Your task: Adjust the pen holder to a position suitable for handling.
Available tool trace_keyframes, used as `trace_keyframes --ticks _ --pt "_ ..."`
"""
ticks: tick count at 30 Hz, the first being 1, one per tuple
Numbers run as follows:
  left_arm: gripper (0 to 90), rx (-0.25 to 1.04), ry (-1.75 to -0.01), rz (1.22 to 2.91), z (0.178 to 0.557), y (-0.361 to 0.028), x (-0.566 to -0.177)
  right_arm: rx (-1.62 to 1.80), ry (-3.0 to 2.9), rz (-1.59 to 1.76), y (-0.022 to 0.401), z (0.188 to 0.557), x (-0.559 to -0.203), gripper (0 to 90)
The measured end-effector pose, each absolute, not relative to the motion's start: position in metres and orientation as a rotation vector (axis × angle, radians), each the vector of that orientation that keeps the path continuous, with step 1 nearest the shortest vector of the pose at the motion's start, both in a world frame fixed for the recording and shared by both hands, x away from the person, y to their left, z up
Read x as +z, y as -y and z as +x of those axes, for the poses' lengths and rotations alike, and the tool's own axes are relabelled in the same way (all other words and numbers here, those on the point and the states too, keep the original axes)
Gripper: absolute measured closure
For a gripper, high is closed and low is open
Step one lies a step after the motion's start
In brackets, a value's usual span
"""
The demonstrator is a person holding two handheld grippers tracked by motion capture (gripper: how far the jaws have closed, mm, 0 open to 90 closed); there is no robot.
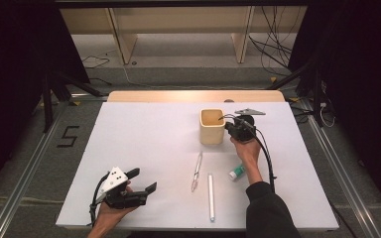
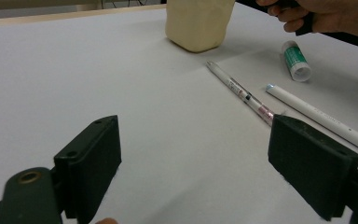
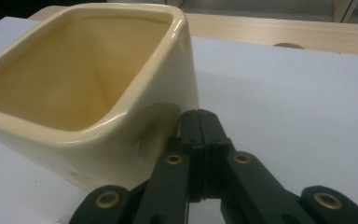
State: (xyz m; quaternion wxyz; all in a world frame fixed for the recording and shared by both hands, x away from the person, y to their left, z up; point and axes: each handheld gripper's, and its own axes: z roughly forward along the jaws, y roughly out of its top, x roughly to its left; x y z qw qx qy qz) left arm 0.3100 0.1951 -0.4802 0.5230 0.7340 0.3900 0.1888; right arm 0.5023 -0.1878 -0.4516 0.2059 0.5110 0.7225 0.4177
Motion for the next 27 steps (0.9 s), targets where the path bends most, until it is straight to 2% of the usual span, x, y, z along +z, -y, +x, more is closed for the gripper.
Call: trace_keyframes --ticks 13,27 --pt "16.7 0.452 -0.932 1.757 0.31 -0.195 -0.48 1.151 -2.012 1.444 0.162 0.504 -0.446 90.0" --pt "16.7 0.451 -0.928 1.757 0.31 -0.195 -0.479 1.145 -2.023 1.488 0.158 0.505 -0.451 90.0"
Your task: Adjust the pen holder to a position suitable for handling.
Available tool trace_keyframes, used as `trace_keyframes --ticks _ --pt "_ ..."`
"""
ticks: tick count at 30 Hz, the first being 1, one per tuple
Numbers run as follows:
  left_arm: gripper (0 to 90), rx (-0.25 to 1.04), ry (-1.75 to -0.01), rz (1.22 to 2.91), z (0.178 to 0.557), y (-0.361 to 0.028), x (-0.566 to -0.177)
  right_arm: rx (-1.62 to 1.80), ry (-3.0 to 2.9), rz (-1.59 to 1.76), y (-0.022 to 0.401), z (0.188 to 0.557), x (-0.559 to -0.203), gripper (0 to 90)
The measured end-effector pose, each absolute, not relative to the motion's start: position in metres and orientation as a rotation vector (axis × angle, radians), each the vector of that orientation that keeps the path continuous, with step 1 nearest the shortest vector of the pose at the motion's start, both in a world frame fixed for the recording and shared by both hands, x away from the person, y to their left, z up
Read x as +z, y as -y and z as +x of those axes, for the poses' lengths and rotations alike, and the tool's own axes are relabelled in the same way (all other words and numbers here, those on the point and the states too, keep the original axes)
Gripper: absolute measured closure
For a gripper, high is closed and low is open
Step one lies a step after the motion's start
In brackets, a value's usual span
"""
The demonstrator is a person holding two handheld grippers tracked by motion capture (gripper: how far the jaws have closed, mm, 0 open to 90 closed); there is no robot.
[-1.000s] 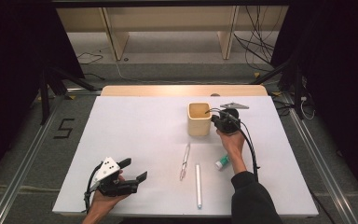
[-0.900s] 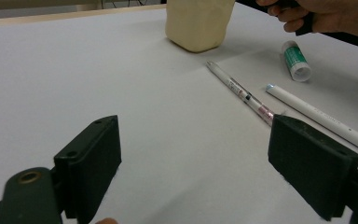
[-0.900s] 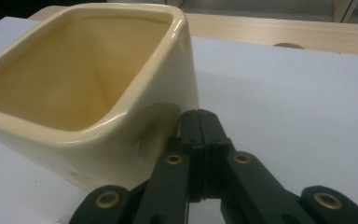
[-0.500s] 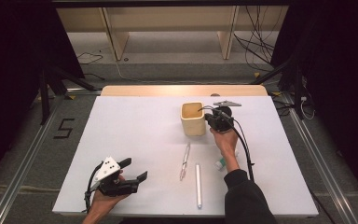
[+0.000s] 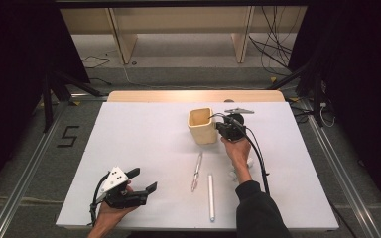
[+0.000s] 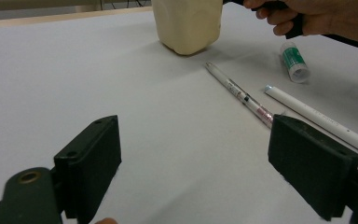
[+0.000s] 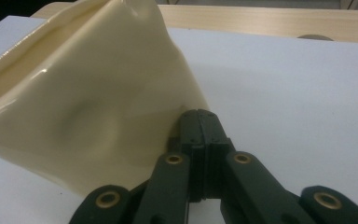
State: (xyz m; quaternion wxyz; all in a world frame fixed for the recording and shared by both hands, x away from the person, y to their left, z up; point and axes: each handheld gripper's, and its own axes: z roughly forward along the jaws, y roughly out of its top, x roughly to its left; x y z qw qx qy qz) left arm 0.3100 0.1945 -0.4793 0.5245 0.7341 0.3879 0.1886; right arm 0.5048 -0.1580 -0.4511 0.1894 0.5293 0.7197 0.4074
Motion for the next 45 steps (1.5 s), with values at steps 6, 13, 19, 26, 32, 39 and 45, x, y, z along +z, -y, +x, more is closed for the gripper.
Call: trace_keyframes --ticks 6,13,19,26,32,39,45 --pt "16.7 0.451 -0.929 1.756 0.31 -0.195 -0.479 1.128 -2.026 1.509 0.163 0.507 -0.455 90.0" --pt "16.7 0.452 -0.924 1.759 0.31 -0.194 -0.479 1.124 -2.033 1.542 0.166 0.51 -0.458 90.0" --pt "16.7 0.451 -0.926 1.755 0.31 -0.195 -0.479 1.096 -2.048 1.576 0.166 0.512 -0.464 90.0" --pt "16.7 0.451 -0.923 1.757 0.31 -0.194 -0.479 1.124 -2.064 1.591 0.154 0.513 -0.469 90.0" --pt "16.7 0.448 -0.926 1.751 0.31 -0.194 -0.479 1.138 -2.081 1.576 0.141 0.514 -0.471 90.0" --pt "16.7 0.448 -0.924 1.753 0.31 -0.194 -0.479 1.143 -2.1 1.55 0.135 0.516 -0.472 90.0" --pt "16.7 0.449 -0.924 1.755 0.31 -0.194 -0.479 1.142 -2.115 1.527 0.128 0.518 -0.472 90.0"
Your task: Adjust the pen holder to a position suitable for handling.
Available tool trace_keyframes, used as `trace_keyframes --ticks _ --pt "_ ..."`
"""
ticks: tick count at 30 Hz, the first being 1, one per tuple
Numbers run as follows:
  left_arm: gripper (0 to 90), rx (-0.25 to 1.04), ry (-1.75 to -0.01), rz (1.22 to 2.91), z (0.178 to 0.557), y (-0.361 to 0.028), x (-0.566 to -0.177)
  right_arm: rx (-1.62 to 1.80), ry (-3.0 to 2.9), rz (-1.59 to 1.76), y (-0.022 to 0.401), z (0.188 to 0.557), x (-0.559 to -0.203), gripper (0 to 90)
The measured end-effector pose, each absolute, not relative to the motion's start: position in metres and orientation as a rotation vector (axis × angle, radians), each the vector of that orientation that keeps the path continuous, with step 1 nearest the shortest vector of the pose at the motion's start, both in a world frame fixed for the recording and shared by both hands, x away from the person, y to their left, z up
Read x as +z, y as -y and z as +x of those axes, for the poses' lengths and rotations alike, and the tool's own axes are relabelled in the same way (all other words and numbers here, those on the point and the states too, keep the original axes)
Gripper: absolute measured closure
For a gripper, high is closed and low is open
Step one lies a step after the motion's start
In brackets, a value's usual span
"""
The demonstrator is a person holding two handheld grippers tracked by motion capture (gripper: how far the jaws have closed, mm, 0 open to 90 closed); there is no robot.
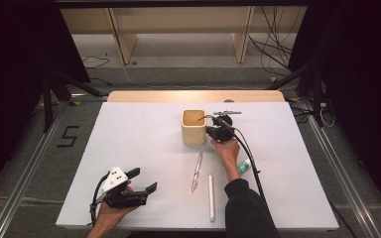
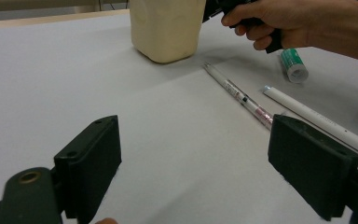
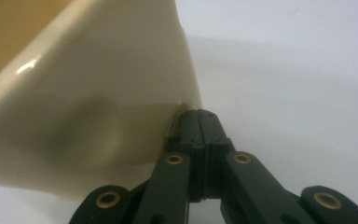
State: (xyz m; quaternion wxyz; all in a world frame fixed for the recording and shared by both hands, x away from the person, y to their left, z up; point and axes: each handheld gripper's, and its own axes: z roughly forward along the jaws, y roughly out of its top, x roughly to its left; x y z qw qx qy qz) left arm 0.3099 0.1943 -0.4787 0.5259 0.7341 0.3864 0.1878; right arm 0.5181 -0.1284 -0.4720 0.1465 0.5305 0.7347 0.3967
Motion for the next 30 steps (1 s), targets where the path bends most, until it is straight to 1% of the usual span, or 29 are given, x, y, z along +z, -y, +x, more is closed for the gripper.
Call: trace_keyframes --ticks 9,12,19,22,24,25,28,30 --pt "16.7 0.447 -0.927 1.751 0.31 -0.195 -0.479 1.115 -2.107 1.519 0.131 0.518 -0.469 90.0" --pt "16.7 0.446 -0.933 1.753 0.31 -0.196 -0.479 1.136 -2.073 1.524 0.144 0.515 -0.462 86.9" --pt "16.7 0.44 -0.949 1.763 0.312 -0.194 -0.479 1.169 -2.048 1.432 0.179 0.495 -0.437 76.4" --pt "16.7 0.438 -0.952 1.765 0.312 -0.193 -0.479 1.189 -2.056 1.401 0.191 0.483 -0.433 67.8" --pt "16.7 0.417 -0.965 1.759 0.314 -0.192 -0.478 1.199 -2.068 1.381 0.199 0.475 -0.432 64.8" --pt "16.7 0.417 -0.965 1.759 0.314 -0.192 -0.478 1.199 -2.068 1.381 0.199 0.475 -0.432 64.8" --pt "16.7 0.397 -0.978 1.769 0.318 -0.188 -0.477 1.254 -2.063 1.348 0.217 0.455 -0.428 56.3" --pt "16.7 0.39 -0.981 1.772 0.319 -0.186 -0.476 1.274 -2.065 1.322 0.225 0.444 -0.425 53.1"
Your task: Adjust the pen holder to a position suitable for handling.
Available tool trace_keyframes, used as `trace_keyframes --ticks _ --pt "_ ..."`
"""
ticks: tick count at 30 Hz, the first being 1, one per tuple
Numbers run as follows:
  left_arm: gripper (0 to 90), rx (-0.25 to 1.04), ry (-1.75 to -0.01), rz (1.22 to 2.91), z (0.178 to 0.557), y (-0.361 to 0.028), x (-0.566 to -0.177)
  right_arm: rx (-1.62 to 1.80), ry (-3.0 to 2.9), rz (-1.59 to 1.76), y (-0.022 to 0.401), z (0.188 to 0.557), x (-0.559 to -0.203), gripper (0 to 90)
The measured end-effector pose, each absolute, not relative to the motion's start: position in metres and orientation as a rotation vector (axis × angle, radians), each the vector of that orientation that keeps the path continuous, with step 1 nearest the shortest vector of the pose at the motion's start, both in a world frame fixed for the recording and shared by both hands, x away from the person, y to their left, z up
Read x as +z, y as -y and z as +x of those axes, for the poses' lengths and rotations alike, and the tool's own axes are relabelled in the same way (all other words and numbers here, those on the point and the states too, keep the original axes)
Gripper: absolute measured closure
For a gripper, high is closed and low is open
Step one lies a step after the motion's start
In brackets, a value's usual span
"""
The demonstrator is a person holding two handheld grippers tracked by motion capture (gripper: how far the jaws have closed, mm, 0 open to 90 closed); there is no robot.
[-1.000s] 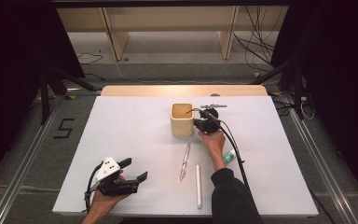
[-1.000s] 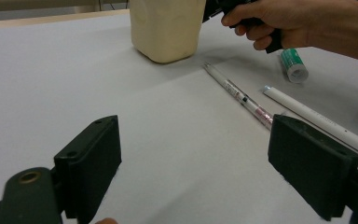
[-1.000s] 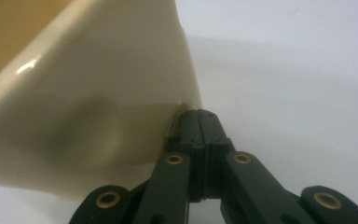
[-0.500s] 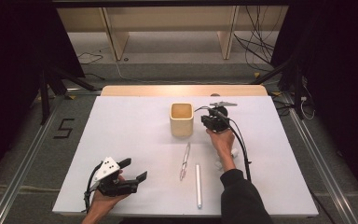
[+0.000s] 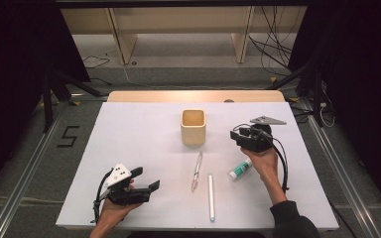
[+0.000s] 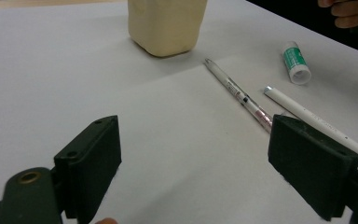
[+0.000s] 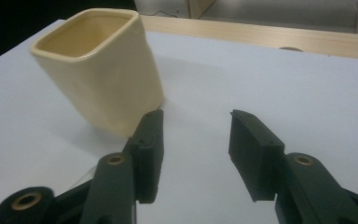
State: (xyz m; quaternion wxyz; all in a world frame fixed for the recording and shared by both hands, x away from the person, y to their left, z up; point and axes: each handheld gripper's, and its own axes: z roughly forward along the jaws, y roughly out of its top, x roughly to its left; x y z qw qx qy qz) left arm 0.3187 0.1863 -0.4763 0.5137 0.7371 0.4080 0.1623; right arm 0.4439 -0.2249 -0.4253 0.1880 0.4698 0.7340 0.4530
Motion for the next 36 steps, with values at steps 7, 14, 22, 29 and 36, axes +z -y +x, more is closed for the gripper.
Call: trace_keyframes --ticks 7,14,22,29,36 --pt "16.8 0.349 -0.986 1.806 0.325 -0.173 -0.473 1.303 -2.065 1.273 0.245 0.413 -0.421 44.7" --pt "16.8 0.332 -0.969 1.846 0.334 -0.155 -0.469 1.332 -2.054 1.252 0.261 0.385 -0.425 39.6" --pt "16.7 0.324 -0.926 1.885 0.342 -0.134 -0.46 1.363 -2.044 1.224 0.267 0.363 -0.434 33.1" --pt "16.7 0.32 -0.881 1.949 0.349 -0.109 -0.45 1.38 -2.011 1.217 0.273 0.35 -0.435 31.6" --pt "16.7 0.31 -0.864 2.0 0.36 -0.089 -0.447 1.37 -2.006 1.225 0.277 0.34 -0.44 30.5"
